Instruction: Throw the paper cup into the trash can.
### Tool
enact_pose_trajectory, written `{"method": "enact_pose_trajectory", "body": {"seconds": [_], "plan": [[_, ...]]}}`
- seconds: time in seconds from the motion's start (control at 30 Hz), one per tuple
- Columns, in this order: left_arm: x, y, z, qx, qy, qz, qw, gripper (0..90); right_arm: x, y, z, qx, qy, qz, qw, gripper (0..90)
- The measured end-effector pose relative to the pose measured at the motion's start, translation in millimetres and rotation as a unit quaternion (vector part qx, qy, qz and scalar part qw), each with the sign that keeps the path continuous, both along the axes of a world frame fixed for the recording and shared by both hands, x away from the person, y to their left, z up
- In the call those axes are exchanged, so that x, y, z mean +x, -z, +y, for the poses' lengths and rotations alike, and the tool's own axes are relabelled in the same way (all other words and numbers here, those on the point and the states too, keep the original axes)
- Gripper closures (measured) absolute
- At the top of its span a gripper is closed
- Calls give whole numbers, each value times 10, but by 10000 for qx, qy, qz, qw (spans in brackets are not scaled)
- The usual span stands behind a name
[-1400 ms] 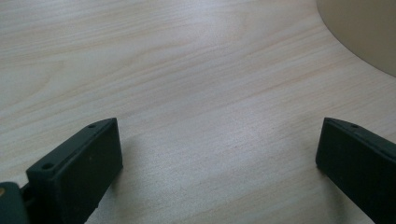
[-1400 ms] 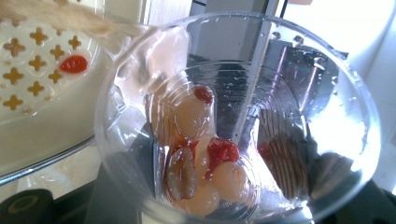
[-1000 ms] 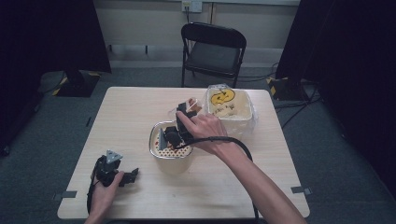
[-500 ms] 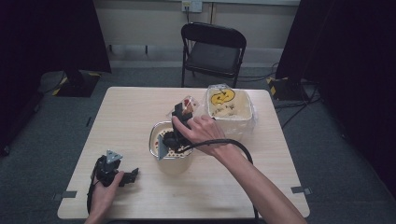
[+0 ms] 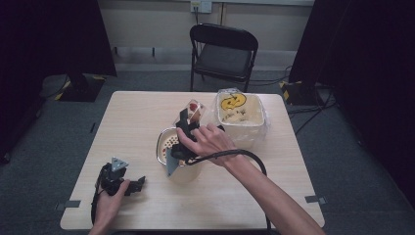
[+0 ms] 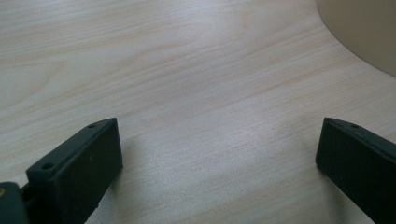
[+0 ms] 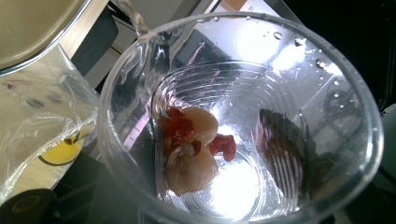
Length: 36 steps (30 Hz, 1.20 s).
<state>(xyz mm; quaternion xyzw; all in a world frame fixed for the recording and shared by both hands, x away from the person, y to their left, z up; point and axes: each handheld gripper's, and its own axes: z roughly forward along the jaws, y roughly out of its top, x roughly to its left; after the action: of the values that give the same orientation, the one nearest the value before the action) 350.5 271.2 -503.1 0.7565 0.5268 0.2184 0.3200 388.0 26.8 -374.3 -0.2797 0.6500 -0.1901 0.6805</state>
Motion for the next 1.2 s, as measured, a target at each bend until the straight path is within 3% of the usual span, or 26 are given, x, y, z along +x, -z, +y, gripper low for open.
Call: {"method": "enact_pose_trajectory", "body": {"seconds": [0.17,0.2,0.53,0.6,0.67,0.87,0.97,1.03,1.07,1.13,1.17,1.2], "plan": [[0,0,0,-1,0,0,10000,0,-8,38,1,-253,-69,-166,9995,475],[0,0,0,-2,1,1,10000,0,-7,56,-6,-437,-84,-302,9986,476],[0,0,0,-1,1,1,10000,0,-36,85,-21,-818,-106,-637,9946,484],[1,0,0,-1,4,1,10000,0,-48,90,-25,-810,-88,-620,9947,484],[2,-1,3,11,14,0,10000,0,-61,102,-19,-988,-160,-739,9922,485],[2,0,3,6,17,-6,10000,0,-63,85,-7,-978,-108,-731,9925,486],[2,-1,3,10,16,-1,10000,0,-56,66,5,-795,-101,-600,9950,486],[2,0,1,-2,11,2,10000,0,-52,3,21,-287,6,-176,9994,486],[2,0,1,-2,11,2,10000,0,-52,3,21,-287,6,-176,9994,486],[2,0,1,-5,12,3,10000,0,-19,-41,-3,44,82,22,10000,486],[2,0,1,-2,11,1,10000,0,0,-71,-30,482,156,264,9984,486],[2,0,1,-2,11,1,10000,0,0,-71,-30,482,156,264,9984,486]]}}
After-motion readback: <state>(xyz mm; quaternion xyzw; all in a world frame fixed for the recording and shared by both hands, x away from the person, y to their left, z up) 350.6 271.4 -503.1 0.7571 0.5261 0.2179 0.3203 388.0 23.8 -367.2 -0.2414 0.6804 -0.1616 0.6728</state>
